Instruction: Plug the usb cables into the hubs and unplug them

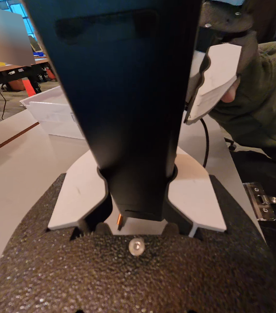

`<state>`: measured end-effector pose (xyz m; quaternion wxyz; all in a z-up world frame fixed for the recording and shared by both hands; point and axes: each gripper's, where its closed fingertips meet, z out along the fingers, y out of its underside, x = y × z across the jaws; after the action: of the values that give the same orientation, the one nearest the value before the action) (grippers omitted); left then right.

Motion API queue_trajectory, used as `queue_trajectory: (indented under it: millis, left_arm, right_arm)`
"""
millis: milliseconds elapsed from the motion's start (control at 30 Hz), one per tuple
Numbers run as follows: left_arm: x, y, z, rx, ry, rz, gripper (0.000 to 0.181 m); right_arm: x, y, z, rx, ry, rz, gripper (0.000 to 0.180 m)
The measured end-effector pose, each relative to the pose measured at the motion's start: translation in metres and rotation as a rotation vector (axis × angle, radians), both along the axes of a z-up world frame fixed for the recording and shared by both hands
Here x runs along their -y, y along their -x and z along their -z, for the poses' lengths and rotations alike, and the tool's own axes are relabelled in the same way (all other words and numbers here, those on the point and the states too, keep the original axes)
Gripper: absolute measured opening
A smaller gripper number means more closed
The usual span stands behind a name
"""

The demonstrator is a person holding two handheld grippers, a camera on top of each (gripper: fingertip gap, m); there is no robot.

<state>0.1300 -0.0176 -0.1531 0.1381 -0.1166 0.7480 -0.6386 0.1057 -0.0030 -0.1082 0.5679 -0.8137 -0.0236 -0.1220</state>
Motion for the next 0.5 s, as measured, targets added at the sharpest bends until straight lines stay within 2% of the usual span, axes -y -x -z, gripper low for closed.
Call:
queue_trajectory:
  millis: [133,500]
  left_arm:
    - [0.001,0.007,0.004,0.039,0.005,0.038,0.072]
    - [0.0,0.012,0.018,0.03,0.02,0.087,0.072]
  right_arm:
    - [-0.014,0.003,0.008,-0.026,-0.012,-0.028,0.016]
    - [-0.024,0.006,0.024,-0.111,-0.001,-0.094,0.019]
